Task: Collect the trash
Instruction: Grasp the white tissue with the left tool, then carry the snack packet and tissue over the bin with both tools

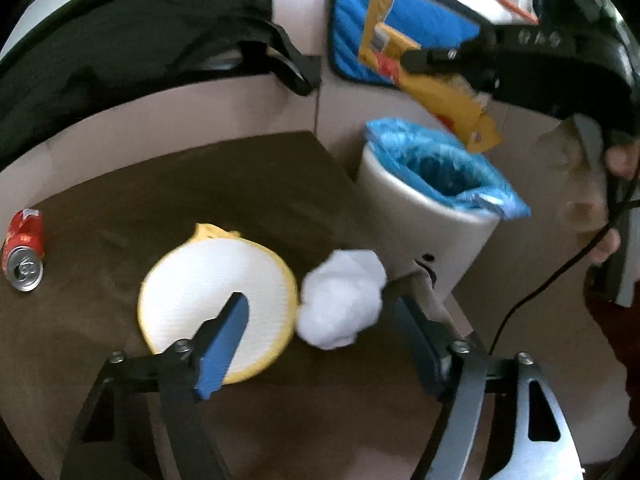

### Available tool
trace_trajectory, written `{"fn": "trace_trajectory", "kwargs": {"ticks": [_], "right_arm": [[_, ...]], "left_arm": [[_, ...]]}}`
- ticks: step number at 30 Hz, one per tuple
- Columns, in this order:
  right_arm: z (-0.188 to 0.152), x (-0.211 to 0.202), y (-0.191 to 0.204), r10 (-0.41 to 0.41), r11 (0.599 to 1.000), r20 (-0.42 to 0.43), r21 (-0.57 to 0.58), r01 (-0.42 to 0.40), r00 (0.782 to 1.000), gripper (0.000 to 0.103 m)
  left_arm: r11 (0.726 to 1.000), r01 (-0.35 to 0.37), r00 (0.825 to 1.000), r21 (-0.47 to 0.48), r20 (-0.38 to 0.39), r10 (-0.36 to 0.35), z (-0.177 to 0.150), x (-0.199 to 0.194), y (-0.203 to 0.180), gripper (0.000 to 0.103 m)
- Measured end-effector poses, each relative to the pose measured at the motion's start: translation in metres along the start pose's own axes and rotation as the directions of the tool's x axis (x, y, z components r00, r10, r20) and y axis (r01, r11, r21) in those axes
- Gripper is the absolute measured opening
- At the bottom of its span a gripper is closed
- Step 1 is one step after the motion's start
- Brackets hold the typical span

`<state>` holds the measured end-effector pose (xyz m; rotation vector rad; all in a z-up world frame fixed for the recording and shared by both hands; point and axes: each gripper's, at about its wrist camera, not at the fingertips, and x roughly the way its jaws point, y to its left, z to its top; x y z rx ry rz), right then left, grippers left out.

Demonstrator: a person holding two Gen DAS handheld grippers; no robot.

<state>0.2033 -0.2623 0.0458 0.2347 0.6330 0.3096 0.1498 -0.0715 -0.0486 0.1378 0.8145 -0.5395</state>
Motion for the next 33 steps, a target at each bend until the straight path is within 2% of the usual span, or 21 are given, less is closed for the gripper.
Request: {"fn": "trace_trajectory", "kwargs": {"ticks": [4,6,8,11,15,22,28,33], "right_arm": [[-0.006,-0.013,-0.010,-0.002,1.000,0.013,0.021,0.002,1.000,0.013],[-0.007,-0.018,-0.011,-0.001,1.000,0.020,0.017,0.000,1.000,0.013],[-0.007,-0.021,-0.011,-0.003,1.000,0.028,0.006,0.003,1.000,0.013],[-0.006,-0.024,-0.010,-0.003,1.000,0.039,-0.003,0.003,0.999,0.013],[-0.006,-0.026,-0.006,0.011,1.000,0.047,-0.004,-0.011,0.999,0.013],[-0.001,-0.033,0.008,0.050,0.999,0.070,-0.020,-0.049,0.996,0.013],[0.004,-0.048,0.010,0.042,0.999,0.113,-0.032,-0.039,0.993,0.013],[0.003,-0.067,-0.003,-0.002,0.999,0.154,-0.032,0.007,0.988,0.013]], "left_arm": [[0.999,-0.023,0.999,-0.024,-0.027,0.022,0.003,0.013,-0.003,0.049],[0.999,-0.024,0.999,-0.027,-0.025,0.024,0.006,0.016,-0.003,0.033],[0.999,-0.024,1.000,-0.032,-0.017,0.023,0.009,0.015,-0.001,0.023],[0.998,-0.029,1.000,-0.053,0.004,0.030,0.014,0.010,0.007,0.021],[0.994,-0.060,0.995,-0.096,0.072,0.067,0.027,-0.010,0.024,0.020],[0.982,-0.097,0.967,-0.162,0.219,0.131,0.060,-0.055,0.049,0.019],[0.981,-0.094,0.931,-0.169,0.334,0.147,0.093,-0.080,0.039,0.019],[0.988,-0.048,0.919,-0.146,0.382,0.101,0.118,-0.076,0.013,0.019]]}}
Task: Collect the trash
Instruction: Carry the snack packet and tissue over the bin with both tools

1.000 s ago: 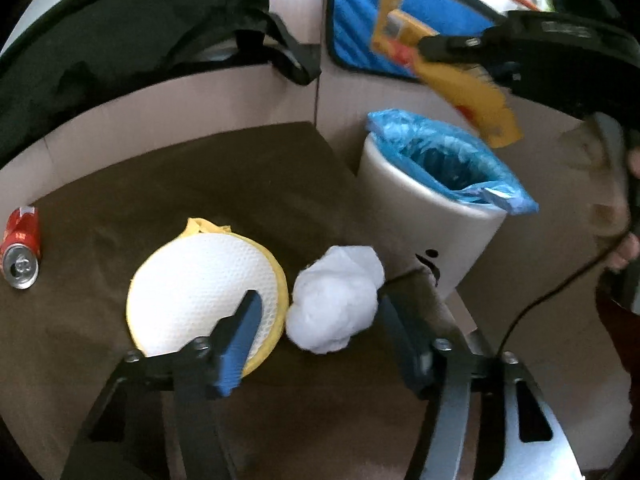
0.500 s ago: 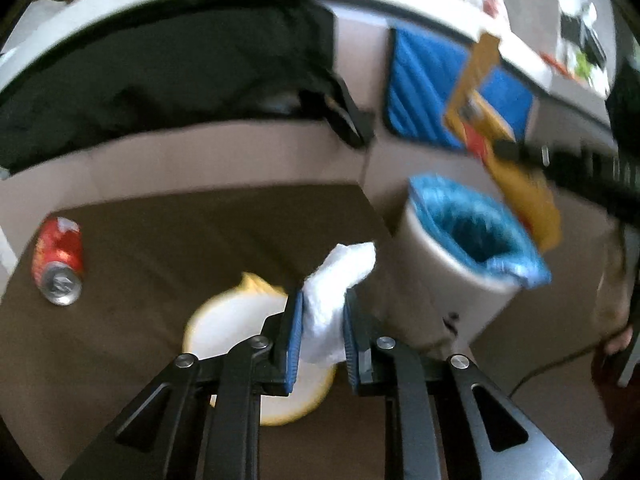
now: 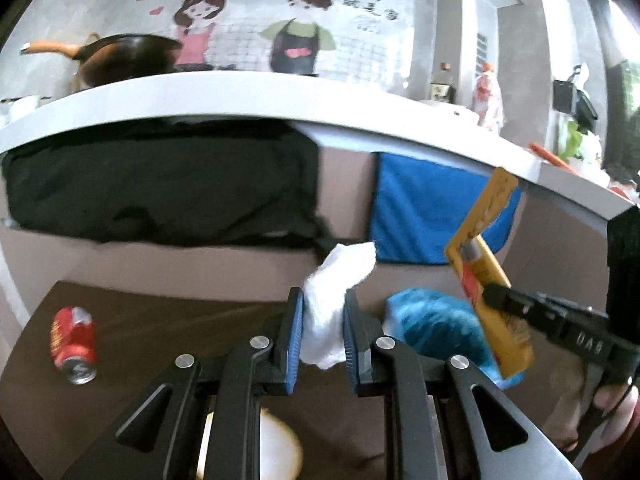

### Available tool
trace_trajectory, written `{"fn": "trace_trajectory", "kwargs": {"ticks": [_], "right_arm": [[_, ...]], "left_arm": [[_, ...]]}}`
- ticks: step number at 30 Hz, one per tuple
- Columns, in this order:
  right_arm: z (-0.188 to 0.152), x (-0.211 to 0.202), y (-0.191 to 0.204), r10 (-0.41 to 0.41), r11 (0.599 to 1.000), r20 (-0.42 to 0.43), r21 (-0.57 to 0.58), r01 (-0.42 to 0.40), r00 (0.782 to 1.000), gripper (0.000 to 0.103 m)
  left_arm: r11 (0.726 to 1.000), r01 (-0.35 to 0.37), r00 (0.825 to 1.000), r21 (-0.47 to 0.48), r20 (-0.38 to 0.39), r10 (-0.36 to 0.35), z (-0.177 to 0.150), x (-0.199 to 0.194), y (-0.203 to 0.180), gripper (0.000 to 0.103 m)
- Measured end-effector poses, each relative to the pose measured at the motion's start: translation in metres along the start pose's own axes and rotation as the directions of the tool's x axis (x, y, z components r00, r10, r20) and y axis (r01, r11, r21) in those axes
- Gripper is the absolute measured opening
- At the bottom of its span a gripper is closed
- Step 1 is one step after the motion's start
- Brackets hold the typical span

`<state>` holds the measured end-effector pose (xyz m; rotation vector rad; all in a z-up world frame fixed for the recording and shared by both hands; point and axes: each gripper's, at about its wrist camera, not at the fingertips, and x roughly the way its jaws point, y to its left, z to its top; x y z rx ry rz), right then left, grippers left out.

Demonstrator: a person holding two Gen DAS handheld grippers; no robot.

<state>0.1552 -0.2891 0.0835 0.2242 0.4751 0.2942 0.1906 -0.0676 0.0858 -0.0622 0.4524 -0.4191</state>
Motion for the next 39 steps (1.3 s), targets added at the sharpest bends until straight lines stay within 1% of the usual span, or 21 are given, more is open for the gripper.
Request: {"fn": "trace_trajectory", "kwargs": {"ticks": [6,10,12,14,18,22,27,39], "right_arm": [[-0.002,-0.020,-0.036,-0.091,0.996,0.044,0.018,0.091,0.995,0.013],[-0.005,-0.020,-0.074,-0.141,0.988,0.044,0.064,0.138,0.989,0.014],[-0.009,-0.018,-0.094,-0.179,0.981,0.039,0.085,0.175,0.983,0.014],[-0.013,-0.015,-0.111,-0.198,0.975,0.028,0.108,0.193,0.980,0.014],[-0.024,-0.006,-0.144,-0.203,0.965,0.001,0.171,0.200,0.979,0.014],[-0.033,0.003,-0.165,-0.198,0.959,-0.020,0.201,0.198,0.980,0.014],[-0.037,0.015,-0.175,-0.203,0.958,-0.044,0.200,0.207,0.978,0.014],[-0.048,0.044,-0.192,-0.184,0.952,-0.104,0.229,0.203,0.977,0.015]], "left_arm": [[0.995,0.095,0.995,0.007,0.002,-0.095,0.006,0.039,-0.046,0.019],[0.989,0.145,0.988,0.030,-0.056,-0.143,0.002,0.078,-0.076,0.019],[0.984,0.170,0.982,0.046,-0.090,-0.165,-0.002,0.098,-0.092,0.019],[0.981,0.187,0.977,0.059,-0.112,-0.180,-0.006,0.112,-0.103,0.019],[0.974,0.214,0.967,0.075,-0.156,-0.200,-0.016,0.138,-0.122,0.019],[0.970,0.239,0.955,0.052,-0.194,-0.225,-0.022,0.161,-0.130,0.019],[0.966,0.257,0.942,0.030,-0.232,-0.243,-0.031,0.183,-0.135,0.019],[0.965,0.263,0.919,0.001,-0.305,-0.250,-0.046,0.218,-0.135,0.019]]}}
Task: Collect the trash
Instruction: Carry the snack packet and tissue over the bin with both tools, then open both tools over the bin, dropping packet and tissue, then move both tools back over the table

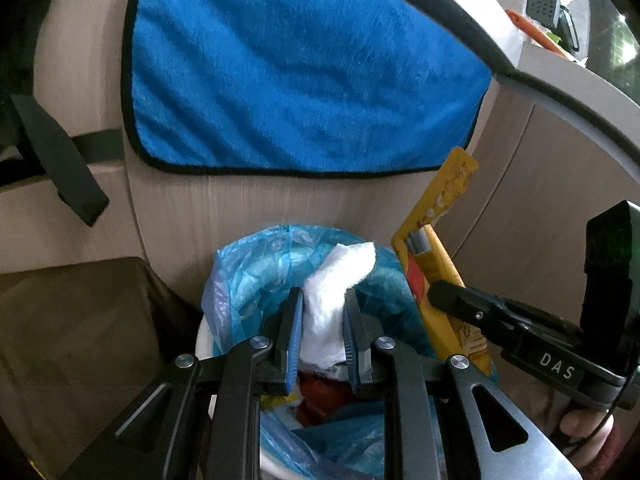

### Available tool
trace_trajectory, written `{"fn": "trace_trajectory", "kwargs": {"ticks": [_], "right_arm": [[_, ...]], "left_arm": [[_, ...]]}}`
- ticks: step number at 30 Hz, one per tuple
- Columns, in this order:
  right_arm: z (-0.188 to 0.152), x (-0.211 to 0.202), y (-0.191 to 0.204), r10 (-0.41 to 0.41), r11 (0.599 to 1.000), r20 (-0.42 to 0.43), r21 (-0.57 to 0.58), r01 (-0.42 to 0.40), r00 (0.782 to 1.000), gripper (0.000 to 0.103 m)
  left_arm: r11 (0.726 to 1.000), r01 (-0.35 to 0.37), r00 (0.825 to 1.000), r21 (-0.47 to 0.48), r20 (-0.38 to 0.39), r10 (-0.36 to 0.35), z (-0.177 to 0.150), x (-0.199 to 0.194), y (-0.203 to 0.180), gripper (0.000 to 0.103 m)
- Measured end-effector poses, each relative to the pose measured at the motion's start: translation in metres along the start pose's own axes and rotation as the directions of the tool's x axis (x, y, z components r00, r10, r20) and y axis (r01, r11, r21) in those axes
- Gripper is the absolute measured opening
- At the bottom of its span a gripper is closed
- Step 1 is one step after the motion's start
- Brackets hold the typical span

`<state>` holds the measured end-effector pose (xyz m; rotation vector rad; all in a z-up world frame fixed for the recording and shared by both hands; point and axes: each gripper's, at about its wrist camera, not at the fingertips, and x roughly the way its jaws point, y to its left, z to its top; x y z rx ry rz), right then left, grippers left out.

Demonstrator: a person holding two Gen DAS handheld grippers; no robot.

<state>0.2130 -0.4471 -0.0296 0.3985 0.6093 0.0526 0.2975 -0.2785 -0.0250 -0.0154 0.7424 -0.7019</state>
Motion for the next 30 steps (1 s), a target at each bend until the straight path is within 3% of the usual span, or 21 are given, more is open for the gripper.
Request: {"fn": "trace_trajectory", "kwargs": {"ticks": [2,4,5,7,8,9,14,20,30], "right_arm": [[-0.001,0.003,0.000,-0.005,1.000,-0.003,-0.002,0.005,1.000,0.015],[-0.001,0.003,-0.001,-0.008,1.000,-0.002,-0.004,0.008,1.000,0.022],[-0.001,0.004,0.000,-0.010,1.000,0.002,-0.007,0.010,1.000,0.026],[-0.002,0.000,0.000,-0.005,1.000,0.018,-0.004,0.005,1.000,0.051],[-0.002,-0.002,0.000,-0.003,1.000,0.027,0.000,0.003,1.000,0.054],[-0.002,-0.004,0.000,-0.007,1.000,0.033,0.001,0.007,0.999,0.057],[-0.005,-0.010,0.004,-0.028,1.000,0.033,-0.013,0.029,0.999,0.058],[-0.001,-0.007,0.012,-0.031,0.999,0.009,-0.019,0.031,0.999,0.060],[-0.001,-0.030,0.065,0.000,0.993,0.019,-0.117,0.002,1.000,0.060]], "left_arm": [[1.000,0.002,1.000,-0.003,-0.002,-0.002,0.001,0.004,0.001,0.019],[1.000,0.012,1.000,-0.006,0.001,-0.012,0.001,0.006,0.001,0.022],[1.000,0.017,1.000,-0.012,0.002,-0.017,0.002,0.006,0.002,0.029],[0.999,0.013,1.000,-0.032,0.005,-0.013,0.003,0.005,0.006,0.044],[0.999,0.014,1.000,-0.049,0.012,-0.013,0.004,0.003,0.009,0.054],[0.997,0.026,1.000,-0.067,0.019,-0.024,0.005,0.001,0.013,0.058],[0.995,0.046,0.999,-0.091,0.023,-0.044,0.008,-0.009,0.022,0.064],[0.990,0.050,0.998,-0.133,0.049,-0.044,0.008,-0.034,0.036,0.064],[0.987,-0.075,0.990,-0.140,0.111,0.091,-0.017,-0.123,0.097,0.064]]}}
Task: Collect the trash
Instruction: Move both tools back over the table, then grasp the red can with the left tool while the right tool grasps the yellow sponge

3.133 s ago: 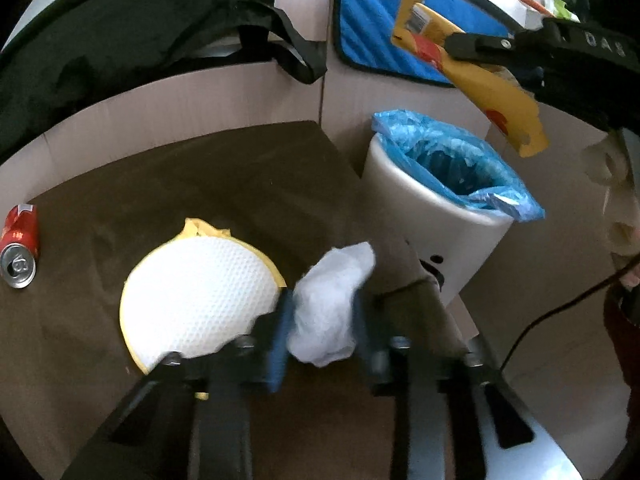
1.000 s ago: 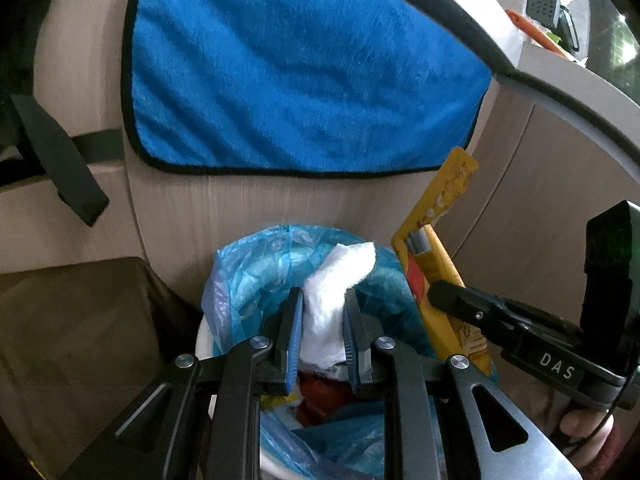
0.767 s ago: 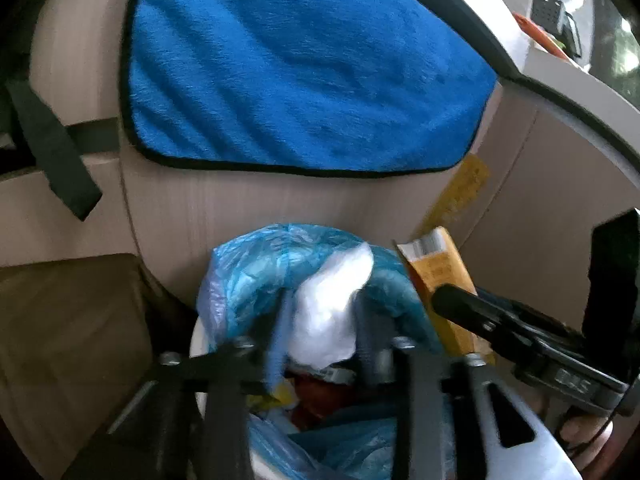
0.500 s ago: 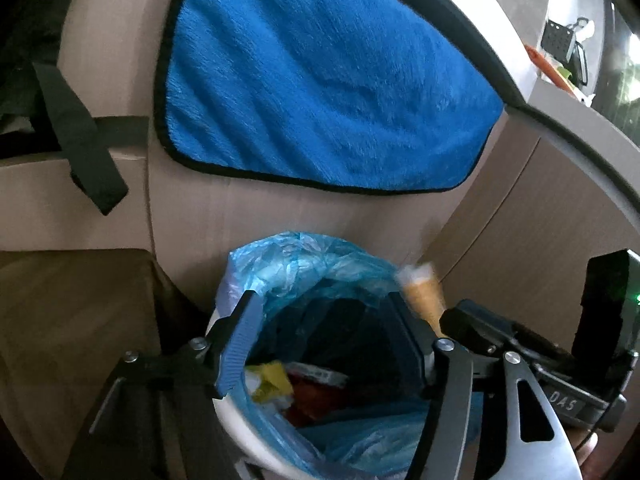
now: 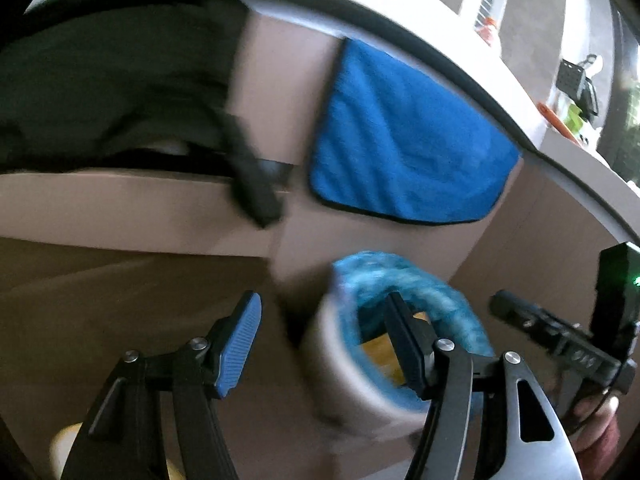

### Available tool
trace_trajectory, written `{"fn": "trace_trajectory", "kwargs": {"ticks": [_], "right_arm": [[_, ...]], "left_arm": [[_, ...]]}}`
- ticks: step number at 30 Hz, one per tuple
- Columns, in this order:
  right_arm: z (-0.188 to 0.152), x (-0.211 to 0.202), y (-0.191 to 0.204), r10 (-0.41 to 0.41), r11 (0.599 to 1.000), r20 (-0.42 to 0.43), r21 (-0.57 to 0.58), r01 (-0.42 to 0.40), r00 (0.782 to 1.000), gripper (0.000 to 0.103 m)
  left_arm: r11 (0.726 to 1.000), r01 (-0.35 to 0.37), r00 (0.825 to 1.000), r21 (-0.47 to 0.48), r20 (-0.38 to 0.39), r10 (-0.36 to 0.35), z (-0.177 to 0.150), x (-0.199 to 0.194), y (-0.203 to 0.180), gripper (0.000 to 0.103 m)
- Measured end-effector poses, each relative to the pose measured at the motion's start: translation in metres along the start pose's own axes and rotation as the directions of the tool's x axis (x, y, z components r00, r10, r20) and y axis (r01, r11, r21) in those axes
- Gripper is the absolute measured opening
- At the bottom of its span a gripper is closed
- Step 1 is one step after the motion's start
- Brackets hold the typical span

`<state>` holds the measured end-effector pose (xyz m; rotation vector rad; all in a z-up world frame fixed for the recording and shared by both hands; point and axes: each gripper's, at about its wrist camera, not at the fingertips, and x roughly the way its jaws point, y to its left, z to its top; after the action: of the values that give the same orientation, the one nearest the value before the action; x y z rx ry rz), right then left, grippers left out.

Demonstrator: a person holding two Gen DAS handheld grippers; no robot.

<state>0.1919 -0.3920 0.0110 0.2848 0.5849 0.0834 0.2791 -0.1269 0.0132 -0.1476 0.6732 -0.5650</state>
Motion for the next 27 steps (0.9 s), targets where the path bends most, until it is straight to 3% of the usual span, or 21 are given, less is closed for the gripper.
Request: {"fn": "trace_trajectory", "kwargs": {"ticks": [4,10,13,16,18,20,27], "right_arm": [[-0.005,-0.007,0.045,0.064,0.995,-0.012,-0.078,-0.065,0.998,0.060],[-0.024,0.004,0.131,0.187,0.961,-0.119,-0.184,-0.207,0.975,0.063],[-0.038,0.013,0.169,0.242,0.936,-0.191,-0.214,-0.281,0.951,0.063],[-0.055,0.028,0.207,0.300,0.900,-0.293,-0.227,-0.371,0.908,0.063],[-0.068,0.038,0.227,0.342,0.872,-0.362,-0.222,-0.436,0.867,0.063],[-0.078,0.048,0.239,0.340,0.864,-0.401,-0.224,-0.451,0.851,0.063],[-0.100,0.087,0.257,0.205,0.889,-0.444,-0.288,-0.356,0.872,0.063]], "left_arm": [[0.995,-0.098,0.994,-0.023,0.039,0.099,-0.011,-0.047,0.044,0.064],[0.961,-0.249,0.963,-0.119,0.078,0.259,-0.033,-0.128,0.125,0.064],[0.937,-0.297,0.945,-0.181,0.087,0.317,-0.049,-0.163,0.161,0.064],[0.918,-0.323,0.931,-0.231,0.095,0.352,-0.062,-0.190,0.190,0.064],[0.904,-0.338,0.923,-0.262,0.096,0.373,-0.071,-0.204,0.207,0.064],[0.893,-0.343,0.919,-0.292,0.092,0.383,-0.079,-0.214,0.224,0.064],[0.868,-0.341,0.917,-0.361,0.074,0.392,-0.094,-0.216,0.259,0.064]]}}
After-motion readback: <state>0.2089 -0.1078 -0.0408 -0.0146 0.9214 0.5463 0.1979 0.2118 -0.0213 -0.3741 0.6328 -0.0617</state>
